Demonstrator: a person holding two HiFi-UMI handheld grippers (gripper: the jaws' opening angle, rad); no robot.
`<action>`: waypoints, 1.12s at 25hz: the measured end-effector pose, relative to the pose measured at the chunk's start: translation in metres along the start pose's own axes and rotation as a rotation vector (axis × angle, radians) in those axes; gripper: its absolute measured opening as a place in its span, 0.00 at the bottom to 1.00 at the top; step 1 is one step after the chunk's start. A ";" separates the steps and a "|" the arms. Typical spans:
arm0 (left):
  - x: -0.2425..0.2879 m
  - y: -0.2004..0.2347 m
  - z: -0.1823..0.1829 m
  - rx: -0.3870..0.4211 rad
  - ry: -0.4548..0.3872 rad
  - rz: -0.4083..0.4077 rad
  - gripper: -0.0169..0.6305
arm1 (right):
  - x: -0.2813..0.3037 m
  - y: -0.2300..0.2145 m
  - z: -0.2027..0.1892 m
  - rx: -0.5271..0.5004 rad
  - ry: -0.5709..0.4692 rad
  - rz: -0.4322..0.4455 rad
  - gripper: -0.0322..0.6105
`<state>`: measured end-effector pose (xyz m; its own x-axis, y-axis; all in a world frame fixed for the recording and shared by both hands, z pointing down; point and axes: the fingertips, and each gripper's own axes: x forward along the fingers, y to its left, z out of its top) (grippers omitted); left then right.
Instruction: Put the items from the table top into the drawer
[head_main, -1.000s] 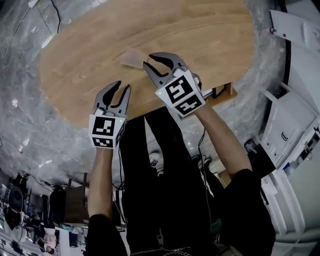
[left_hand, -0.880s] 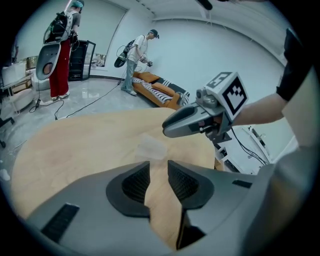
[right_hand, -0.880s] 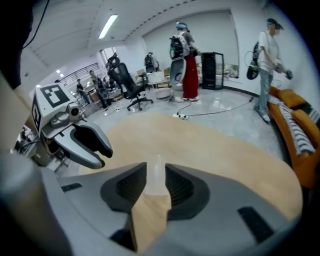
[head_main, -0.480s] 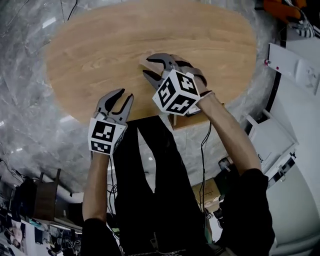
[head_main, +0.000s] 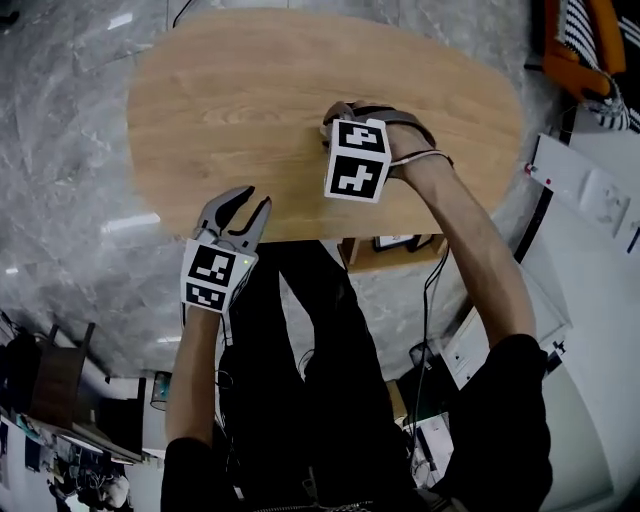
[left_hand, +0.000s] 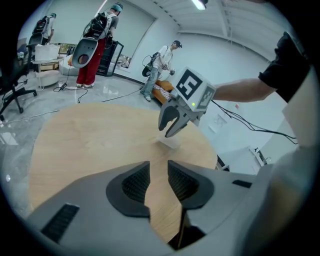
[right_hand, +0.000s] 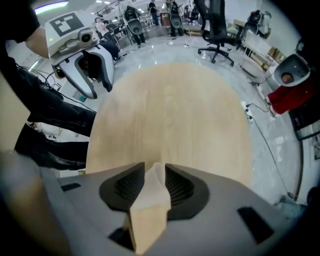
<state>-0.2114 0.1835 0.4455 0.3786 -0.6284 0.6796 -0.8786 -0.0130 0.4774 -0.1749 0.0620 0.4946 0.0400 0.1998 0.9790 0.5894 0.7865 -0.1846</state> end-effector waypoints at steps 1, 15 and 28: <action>-0.002 0.003 -0.002 -0.007 -0.005 0.003 0.20 | 0.003 0.001 -0.001 -0.004 0.024 0.019 0.25; -0.008 0.004 -0.012 -0.004 -0.009 0.004 0.20 | -0.011 0.014 -0.003 0.068 -0.050 -0.023 0.08; 0.028 -0.048 0.003 0.145 0.092 -0.108 0.20 | -0.049 0.049 -0.054 0.310 -0.241 -0.210 0.08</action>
<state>-0.1595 0.1647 0.4400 0.4923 -0.5438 0.6796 -0.8615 -0.1930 0.4696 -0.1042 0.0591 0.4426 -0.2658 0.1185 0.9567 0.2932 0.9553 -0.0369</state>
